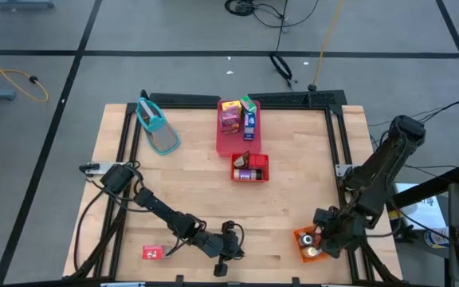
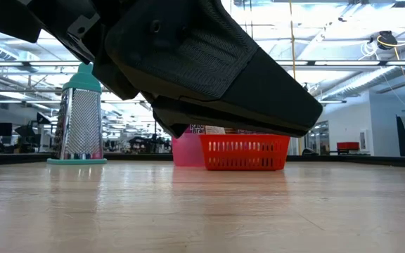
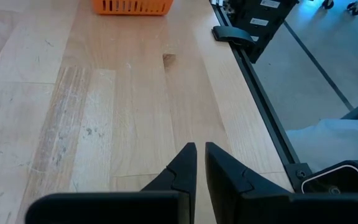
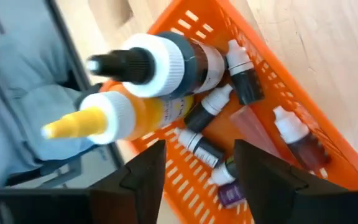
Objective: Pick & Place Kitchen Items
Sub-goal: Put the red cereal box into the pink bin, then return to Home Position
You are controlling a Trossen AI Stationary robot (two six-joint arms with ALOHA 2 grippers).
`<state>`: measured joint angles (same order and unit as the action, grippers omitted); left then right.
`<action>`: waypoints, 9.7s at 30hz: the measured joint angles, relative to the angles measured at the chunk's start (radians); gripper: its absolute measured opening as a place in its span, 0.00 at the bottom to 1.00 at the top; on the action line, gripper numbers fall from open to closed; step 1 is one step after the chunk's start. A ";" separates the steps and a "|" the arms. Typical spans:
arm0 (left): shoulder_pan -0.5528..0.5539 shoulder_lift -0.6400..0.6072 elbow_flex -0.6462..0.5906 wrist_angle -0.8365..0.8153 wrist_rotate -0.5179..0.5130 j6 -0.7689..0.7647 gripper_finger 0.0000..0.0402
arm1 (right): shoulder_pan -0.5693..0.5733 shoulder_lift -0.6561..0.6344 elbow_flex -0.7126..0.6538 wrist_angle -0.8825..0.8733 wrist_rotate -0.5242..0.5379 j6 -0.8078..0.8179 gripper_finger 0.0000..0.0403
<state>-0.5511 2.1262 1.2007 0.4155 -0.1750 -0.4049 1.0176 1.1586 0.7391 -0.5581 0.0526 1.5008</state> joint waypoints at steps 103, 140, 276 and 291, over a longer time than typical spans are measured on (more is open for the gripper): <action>-0.499 -0.666 0.000 -1.399 -0.053 -1.054 0.44 | -0.004 -0.339 -0.069 0.372 0.912 -1.097 0.45; -0.566 -0.670 -0.153 -1.259 -0.103 -1.165 0.43 | -0.004 -0.341 -0.112 0.510 0.913 -1.203 0.45; 0.670 -0.678 -0.194 -0.765 0.001 -0.060 0.38 | -0.004 -0.380 -0.113 0.466 0.920 -1.180 0.45; 0.369 -1.038 -0.555 -0.479 -0.245 0.155 0.38 | -0.002 -0.875 -0.427 0.678 0.935 -1.429 0.45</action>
<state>-0.1820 1.0884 0.6456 -0.0639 -0.4205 -0.2503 1.0161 0.2841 0.3119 0.1199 0.9872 0.0715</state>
